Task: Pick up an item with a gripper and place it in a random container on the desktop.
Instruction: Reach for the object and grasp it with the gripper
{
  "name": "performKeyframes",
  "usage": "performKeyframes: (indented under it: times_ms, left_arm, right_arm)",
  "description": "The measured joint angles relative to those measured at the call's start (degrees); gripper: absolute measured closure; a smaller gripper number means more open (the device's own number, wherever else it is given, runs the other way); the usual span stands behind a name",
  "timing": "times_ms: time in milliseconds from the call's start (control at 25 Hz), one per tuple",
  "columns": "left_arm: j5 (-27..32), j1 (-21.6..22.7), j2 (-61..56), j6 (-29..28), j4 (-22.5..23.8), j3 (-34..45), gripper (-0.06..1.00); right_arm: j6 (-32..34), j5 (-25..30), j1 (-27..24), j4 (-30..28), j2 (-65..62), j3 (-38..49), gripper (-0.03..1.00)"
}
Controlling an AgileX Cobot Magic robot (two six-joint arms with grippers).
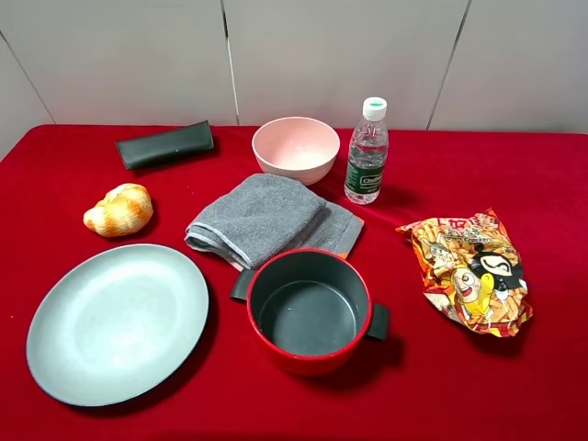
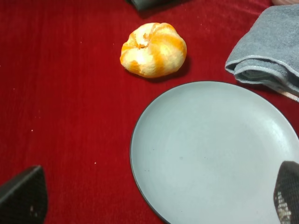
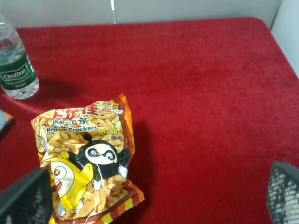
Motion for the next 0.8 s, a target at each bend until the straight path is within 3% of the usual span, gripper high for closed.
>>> performKeyframes:
  times_ms: [800]
  left_arm:
    - [0.00,0.00,0.00,0.00,0.00,0.00,-0.01]
  right_arm:
    - [0.00,0.00,0.00,0.00,0.00,0.00,0.27]
